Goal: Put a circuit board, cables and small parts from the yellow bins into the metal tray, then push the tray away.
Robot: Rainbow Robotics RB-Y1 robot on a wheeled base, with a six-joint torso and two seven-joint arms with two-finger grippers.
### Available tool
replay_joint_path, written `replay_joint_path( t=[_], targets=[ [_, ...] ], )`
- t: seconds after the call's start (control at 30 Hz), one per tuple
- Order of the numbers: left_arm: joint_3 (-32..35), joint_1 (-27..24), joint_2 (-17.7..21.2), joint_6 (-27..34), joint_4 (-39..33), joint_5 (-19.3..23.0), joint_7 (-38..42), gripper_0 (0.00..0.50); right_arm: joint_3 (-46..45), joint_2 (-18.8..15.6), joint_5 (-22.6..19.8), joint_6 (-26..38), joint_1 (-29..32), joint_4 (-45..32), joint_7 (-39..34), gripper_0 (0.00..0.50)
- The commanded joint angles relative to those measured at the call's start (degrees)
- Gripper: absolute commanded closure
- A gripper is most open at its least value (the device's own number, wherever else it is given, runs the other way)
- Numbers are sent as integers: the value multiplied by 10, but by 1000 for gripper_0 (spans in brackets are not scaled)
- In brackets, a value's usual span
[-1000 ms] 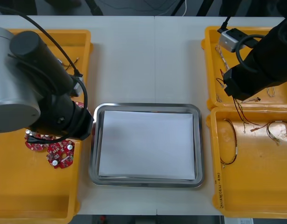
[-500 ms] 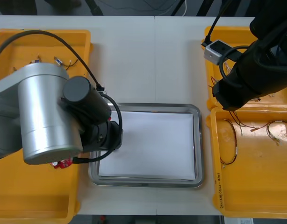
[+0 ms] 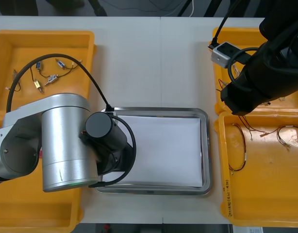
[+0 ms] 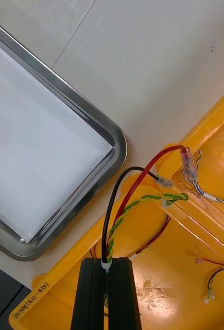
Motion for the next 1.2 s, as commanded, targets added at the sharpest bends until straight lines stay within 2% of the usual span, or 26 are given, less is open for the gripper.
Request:
replay_joint_path(
  t=[0.03, 0.4, 0.8, 1.2],
  targets=[
    [-21, -22, -16, -26, 24, -14, 38, 500, 6, 2, 3, 2, -24, -14, 17, 500],
    [-74, -22, -33, -90, 78, -60, 57, 500, 7, 2, 2, 2, -24, -14, 18, 500],
    [-117, -21, -34, -111, 84, -76, 80, 500, 14, 2, 4, 2, -24, -14, 16, 500],
    [-128, -18, -34, -118, 85, -81, 96, 497, 27, 3, -1, 2, -24, -14, 21, 500]
  ],
)
